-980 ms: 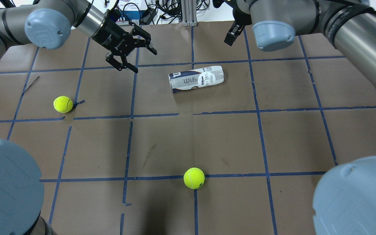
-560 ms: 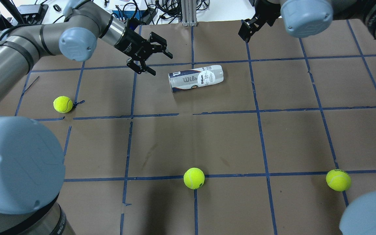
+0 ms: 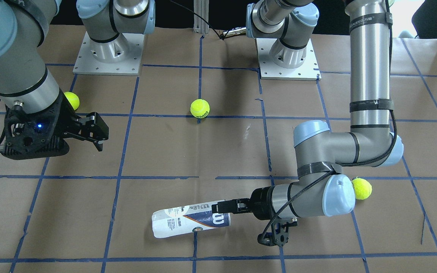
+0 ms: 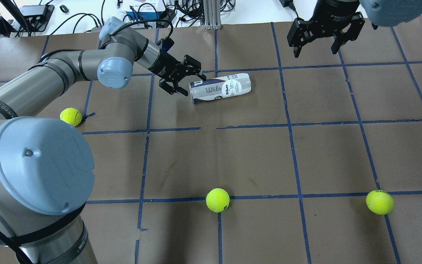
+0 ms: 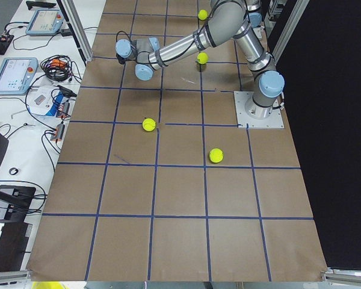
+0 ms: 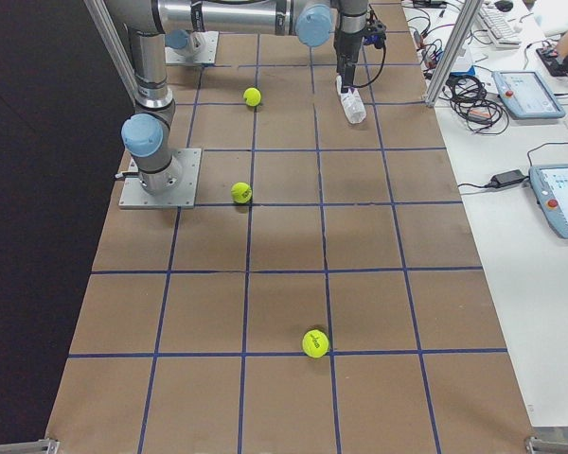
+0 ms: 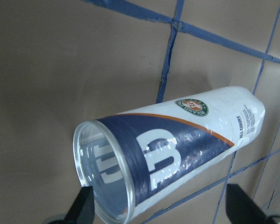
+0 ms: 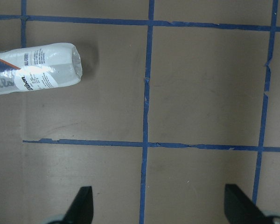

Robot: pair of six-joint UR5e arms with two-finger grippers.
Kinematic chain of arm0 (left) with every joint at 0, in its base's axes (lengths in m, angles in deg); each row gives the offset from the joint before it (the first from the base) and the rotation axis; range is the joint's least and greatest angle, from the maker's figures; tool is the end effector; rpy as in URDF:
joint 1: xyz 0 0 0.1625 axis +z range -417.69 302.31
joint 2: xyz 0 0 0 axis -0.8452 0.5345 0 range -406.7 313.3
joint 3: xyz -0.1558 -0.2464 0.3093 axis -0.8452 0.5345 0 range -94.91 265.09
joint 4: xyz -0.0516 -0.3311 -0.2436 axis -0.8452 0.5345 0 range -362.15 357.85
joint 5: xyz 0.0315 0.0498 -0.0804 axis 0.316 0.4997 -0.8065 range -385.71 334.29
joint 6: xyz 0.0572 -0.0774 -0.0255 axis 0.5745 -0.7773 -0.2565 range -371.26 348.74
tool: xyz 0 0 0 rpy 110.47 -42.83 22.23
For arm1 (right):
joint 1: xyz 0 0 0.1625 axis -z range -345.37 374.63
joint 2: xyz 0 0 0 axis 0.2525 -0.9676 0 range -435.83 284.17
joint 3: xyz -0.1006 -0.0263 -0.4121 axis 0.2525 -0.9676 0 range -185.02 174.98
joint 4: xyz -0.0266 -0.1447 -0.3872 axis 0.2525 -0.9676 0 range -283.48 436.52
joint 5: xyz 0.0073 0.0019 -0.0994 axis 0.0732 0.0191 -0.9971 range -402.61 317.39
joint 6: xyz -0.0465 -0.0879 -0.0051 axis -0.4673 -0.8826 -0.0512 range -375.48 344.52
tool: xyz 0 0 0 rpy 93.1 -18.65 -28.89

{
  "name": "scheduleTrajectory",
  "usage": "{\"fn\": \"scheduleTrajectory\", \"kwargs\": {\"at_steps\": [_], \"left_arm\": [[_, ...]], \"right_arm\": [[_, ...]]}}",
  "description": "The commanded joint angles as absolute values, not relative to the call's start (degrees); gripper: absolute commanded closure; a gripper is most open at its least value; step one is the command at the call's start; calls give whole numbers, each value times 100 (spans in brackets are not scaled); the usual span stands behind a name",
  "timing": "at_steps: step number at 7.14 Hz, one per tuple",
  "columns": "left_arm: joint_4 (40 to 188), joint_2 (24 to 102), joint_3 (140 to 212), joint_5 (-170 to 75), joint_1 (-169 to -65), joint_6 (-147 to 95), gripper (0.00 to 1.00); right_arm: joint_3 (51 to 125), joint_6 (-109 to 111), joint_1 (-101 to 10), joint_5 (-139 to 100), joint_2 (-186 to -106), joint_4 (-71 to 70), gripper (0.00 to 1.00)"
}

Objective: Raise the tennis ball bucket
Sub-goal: 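Close the left gripper on the open end of the can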

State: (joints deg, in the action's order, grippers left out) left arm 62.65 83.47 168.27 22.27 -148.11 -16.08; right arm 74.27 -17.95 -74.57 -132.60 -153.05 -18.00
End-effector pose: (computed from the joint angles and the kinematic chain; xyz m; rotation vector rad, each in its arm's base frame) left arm -0.2051 -0.6885 0.1844 0.1584 -2.4028 -0.2135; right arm 0.1250 -0.5916 0.4675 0.0457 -3.1394 0.0669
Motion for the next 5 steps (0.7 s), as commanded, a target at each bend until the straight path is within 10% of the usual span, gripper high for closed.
{"fn": "scheduleTrajectory", "kwargs": {"at_steps": [1,3,5], "left_arm": [[6008,8452,16902,2202,-14848,-1609,43],[6008,8426,16902,2167,-14857,-1714,88],[6017,8076,16902,1886,-14866,-2055,99]], "right_arm": [[7399,-1627,-7476,-13243,-15326,-1788,0],[7539,-1548,-7476,-13252,-15326,-1858,0],[7478,-1382,-7493,-13252,-15318,-1884,0]]}}
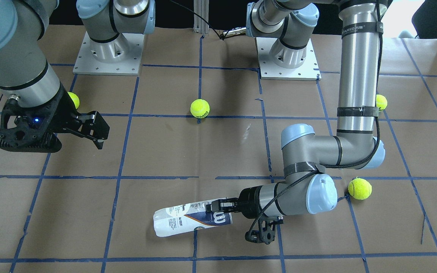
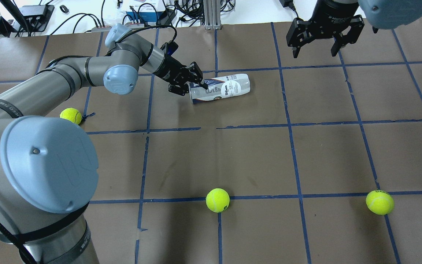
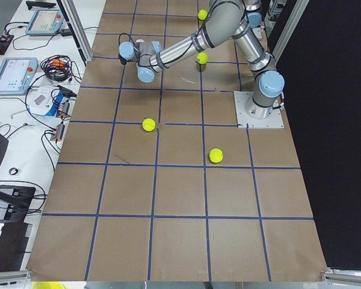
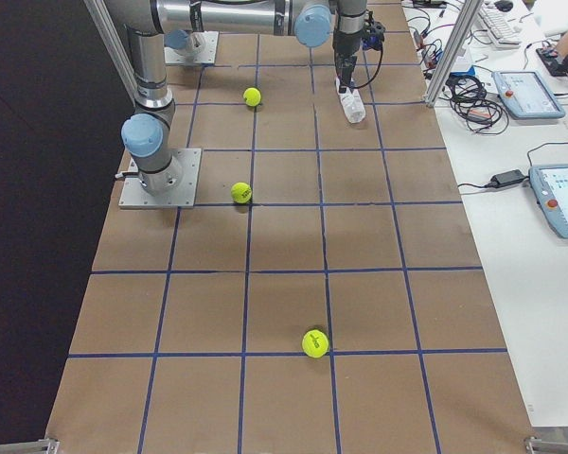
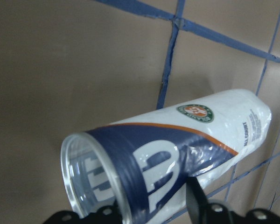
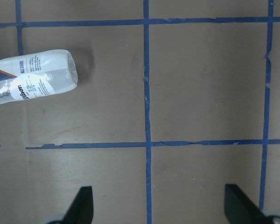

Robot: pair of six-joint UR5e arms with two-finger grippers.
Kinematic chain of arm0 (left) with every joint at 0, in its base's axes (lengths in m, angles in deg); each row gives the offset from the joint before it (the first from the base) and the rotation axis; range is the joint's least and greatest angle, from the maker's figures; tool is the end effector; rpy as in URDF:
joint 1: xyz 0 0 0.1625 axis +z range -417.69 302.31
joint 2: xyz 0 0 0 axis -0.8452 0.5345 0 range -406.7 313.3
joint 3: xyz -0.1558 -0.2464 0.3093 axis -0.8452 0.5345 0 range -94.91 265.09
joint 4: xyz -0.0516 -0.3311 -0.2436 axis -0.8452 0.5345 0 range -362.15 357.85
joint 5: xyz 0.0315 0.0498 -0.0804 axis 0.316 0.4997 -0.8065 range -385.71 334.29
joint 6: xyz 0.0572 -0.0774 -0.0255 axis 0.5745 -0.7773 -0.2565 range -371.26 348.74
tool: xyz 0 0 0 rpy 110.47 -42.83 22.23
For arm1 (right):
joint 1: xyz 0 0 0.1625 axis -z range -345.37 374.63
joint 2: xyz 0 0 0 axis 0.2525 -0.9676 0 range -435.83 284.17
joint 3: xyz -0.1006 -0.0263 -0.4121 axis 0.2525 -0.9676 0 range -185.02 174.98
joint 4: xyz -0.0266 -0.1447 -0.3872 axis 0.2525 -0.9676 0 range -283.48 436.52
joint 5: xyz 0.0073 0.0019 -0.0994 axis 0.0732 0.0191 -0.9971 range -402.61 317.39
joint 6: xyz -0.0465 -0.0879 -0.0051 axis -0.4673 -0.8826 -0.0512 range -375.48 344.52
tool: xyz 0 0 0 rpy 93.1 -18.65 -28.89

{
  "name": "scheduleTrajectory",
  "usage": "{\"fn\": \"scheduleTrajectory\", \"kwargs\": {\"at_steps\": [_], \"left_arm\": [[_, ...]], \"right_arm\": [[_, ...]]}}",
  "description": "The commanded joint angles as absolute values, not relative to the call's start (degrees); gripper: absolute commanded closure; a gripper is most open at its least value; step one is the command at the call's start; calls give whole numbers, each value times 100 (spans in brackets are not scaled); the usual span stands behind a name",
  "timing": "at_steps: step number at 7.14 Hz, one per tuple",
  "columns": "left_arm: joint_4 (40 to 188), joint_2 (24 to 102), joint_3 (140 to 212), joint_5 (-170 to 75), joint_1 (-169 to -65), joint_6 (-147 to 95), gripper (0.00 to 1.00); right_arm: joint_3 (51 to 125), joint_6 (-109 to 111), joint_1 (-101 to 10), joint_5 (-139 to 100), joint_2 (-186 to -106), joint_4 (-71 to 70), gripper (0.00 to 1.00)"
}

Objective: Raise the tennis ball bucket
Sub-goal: 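Lift the can with the left gripper and rotate it upright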

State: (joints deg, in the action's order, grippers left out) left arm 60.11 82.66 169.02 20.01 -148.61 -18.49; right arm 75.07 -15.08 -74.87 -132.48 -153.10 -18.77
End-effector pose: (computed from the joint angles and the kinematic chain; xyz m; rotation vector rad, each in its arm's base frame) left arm -0.2139 -0.6864 0.1953 0.1774 -2.3649 -0.1832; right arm 0.1283 -0.5904 0.4625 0.0247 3.1386 -0.0675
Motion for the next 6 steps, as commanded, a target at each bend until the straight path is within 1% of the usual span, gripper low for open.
{"fn": "scheduleTrajectory", "kwargs": {"at_steps": [1,3,4,6], "left_arm": [[6104,7848,16850,1885,-14866,-2196,99],[6148,7479,16692,2016,-14866,-3063,99],[6357,7312,16578,2591,-14883,-3146,100],[6788,7292,16001,3821,-15198,-3138,100]], "right_arm": [[7478,-1346,-7511,-13252,-15335,-1867,0],[7478,-1206,-7555,-13226,-15344,-1858,0],[7478,-1092,-7651,-13234,-15335,-1867,0],[7583,-1073,-7731,-13234,-15309,-1867,0]]}}
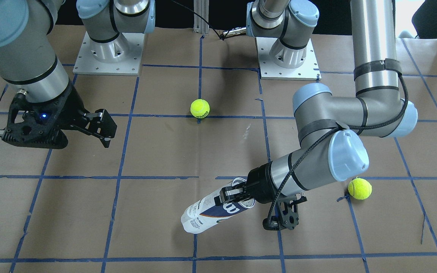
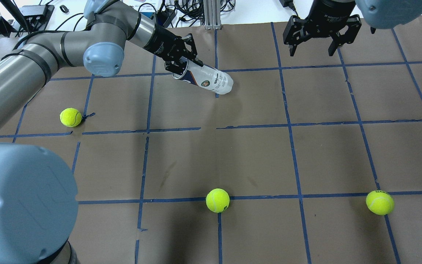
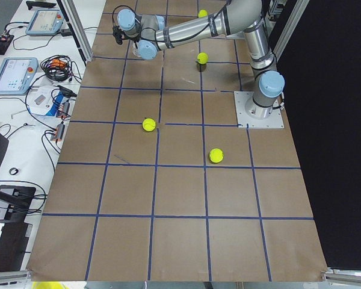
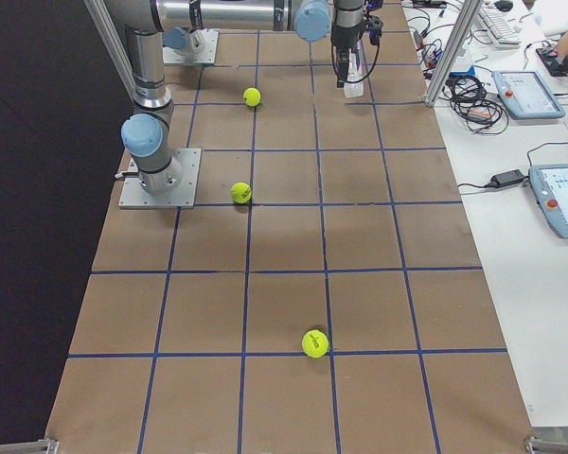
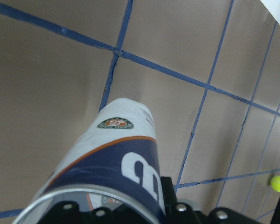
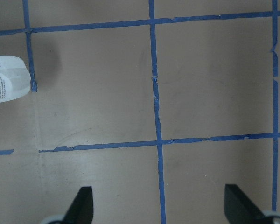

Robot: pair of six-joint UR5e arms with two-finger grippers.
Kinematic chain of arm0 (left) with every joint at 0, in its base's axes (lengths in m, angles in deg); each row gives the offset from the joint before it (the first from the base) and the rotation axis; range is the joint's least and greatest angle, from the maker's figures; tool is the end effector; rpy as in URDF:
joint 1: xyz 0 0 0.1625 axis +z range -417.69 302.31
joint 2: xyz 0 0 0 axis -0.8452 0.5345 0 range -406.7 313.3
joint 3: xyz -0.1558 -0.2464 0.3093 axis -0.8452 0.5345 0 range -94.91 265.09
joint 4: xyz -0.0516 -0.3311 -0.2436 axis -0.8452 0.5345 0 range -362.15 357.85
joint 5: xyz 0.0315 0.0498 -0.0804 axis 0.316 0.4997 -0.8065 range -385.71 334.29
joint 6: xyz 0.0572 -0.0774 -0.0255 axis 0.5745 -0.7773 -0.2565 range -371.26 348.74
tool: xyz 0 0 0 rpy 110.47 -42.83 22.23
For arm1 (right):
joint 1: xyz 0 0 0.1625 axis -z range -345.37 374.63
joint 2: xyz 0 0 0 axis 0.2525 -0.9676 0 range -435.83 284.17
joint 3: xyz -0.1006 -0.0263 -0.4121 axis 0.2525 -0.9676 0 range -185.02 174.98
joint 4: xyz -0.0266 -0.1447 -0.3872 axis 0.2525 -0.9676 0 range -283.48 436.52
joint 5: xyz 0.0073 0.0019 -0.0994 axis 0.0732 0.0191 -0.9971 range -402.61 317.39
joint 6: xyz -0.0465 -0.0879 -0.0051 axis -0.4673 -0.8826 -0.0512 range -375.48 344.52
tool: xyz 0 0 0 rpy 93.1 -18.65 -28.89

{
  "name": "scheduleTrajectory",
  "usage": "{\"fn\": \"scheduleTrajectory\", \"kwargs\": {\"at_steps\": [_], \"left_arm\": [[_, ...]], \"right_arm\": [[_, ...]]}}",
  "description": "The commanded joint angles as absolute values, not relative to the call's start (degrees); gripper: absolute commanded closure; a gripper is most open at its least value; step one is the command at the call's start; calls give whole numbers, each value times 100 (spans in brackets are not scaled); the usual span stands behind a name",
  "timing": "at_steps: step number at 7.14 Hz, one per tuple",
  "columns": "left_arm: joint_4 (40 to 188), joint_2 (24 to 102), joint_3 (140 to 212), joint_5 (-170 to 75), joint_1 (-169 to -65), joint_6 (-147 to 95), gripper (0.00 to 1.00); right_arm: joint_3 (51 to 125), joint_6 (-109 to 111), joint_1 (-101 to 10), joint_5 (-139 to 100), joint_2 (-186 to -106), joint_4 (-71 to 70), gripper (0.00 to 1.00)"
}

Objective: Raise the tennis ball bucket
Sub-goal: 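Lift the can with the left gripper and rotate it upright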

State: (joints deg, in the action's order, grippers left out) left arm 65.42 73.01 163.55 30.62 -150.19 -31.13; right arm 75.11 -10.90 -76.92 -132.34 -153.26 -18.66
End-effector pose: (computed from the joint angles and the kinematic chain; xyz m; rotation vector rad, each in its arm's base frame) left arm -0.2184 -0.6800 0.3342 0.3570 -2.5257 -0.0566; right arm 0.1496 -0.5844 0.4636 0.0828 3.1328 -0.0672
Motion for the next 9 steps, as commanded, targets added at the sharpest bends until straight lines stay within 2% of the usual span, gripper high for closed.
{"fn": "scheduleTrajectory", "kwargs": {"at_steps": [1,4,6,7,8,9], "left_arm": [[7043,7318,15658,4367,-15347,-3069,100],[7178,7502,15434,6678,-15858,-1504,99],[7177,7574,15452,6878,-16033,-1537,96],[7177,7582,15478,6843,-16043,-1782,60],[7177,7635,15478,6851,-16043,-1759,7],[7177,7626,15418,6842,-16043,-1680,7]], "right_arm": [[7618,-1073,-7722,-13225,-15326,-1867,0],[7619,-1091,-7731,-13225,-15327,-1858,0],[7619,-1082,-7731,-13225,-15327,-1858,0],[7619,-1082,-7731,-13225,-15327,-1858,0],[7619,-1082,-7722,-13217,-15327,-1858,0],[7619,-1082,-7731,-13217,-15327,-1867,0]]}}
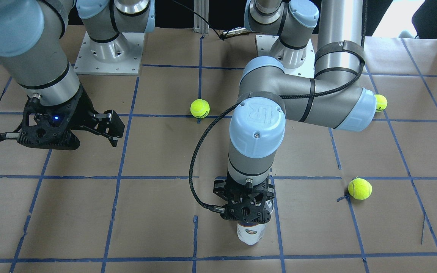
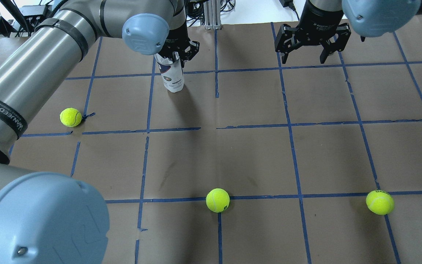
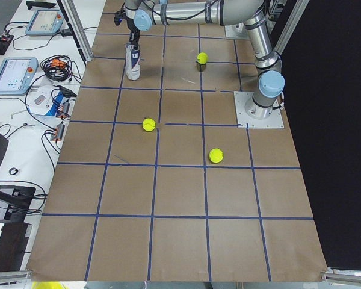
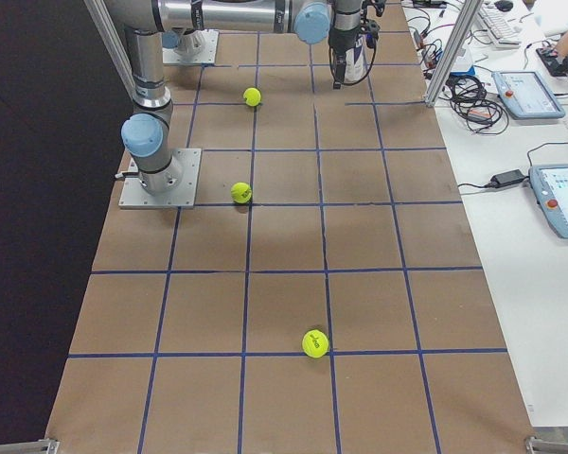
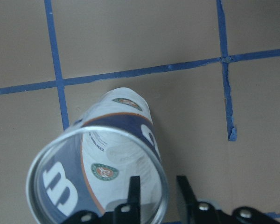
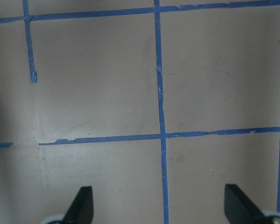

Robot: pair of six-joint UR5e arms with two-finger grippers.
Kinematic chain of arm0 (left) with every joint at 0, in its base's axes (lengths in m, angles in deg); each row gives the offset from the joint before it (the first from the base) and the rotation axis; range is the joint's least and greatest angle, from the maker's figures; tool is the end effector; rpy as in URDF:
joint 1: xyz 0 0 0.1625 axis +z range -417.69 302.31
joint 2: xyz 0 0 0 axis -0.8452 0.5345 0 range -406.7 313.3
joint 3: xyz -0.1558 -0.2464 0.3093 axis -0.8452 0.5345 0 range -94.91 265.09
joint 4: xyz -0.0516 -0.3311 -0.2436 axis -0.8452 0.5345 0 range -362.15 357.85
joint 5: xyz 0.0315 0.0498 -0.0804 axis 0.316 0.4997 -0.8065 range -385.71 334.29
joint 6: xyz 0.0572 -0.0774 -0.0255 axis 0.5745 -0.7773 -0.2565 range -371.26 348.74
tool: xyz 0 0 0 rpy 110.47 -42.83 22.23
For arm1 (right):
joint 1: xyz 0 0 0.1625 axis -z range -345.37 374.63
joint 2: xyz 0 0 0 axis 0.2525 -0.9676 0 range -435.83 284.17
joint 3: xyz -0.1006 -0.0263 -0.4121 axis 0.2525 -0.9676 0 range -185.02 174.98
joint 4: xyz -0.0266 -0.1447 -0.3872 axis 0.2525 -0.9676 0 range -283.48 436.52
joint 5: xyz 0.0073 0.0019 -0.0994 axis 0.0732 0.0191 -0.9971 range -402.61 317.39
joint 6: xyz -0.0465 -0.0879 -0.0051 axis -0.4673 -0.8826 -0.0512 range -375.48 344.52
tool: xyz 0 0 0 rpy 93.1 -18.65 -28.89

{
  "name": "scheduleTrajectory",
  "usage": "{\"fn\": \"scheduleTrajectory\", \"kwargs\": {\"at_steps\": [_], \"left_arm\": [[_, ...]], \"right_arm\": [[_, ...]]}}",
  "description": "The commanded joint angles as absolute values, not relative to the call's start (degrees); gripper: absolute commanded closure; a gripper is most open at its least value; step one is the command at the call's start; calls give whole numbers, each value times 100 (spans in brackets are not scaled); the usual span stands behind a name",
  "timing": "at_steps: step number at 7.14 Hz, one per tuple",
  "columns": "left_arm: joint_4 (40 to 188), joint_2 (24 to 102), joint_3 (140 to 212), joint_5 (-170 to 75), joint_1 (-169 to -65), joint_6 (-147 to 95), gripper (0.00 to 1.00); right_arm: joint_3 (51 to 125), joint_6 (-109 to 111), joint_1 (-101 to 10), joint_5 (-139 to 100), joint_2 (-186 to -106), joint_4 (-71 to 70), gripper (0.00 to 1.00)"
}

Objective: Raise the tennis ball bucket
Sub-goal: 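Lift the can with the left gripper and rotate it upright, then set the upright can on the table and open the left gripper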

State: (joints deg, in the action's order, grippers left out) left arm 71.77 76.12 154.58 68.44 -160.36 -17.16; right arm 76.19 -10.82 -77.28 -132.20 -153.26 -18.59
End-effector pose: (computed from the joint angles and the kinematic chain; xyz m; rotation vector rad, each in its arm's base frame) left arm -0.2809 -0.6743 0.3436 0.1778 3.0734 -0.1181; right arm 0.1534 -0.5811 0.4541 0.0751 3.1321 -0.0355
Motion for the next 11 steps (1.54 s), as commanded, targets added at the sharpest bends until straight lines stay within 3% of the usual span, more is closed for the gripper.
{"fn": "scheduleTrajectory", "kwargs": {"at_steps": [1,3,7,9,11], "left_arm": [[7177,7565,15408,6825,-16043,-1679,7],[7221,7355,15330,6781,-16009,-1679,0],[7693,6680,15293,6597,-15790,-1662,1],[8615,5802,15704,6385,-15499,-1644,0],[8636,5055,16555,6386,-15298,-1600,0]], "right_arm": [[7619,-1082,-7722,-13217,-15327,-1867,0],[7619,-1082,-7731,-13217,-15327,-1867,0],[7619,-1091,-7731,-13225,-15327,-1867,0],[7619,-1091,-7731,-13225,-15327,-1867,0],[7619,-1091,-7731,-13225,-15327,-1867,0]]}}
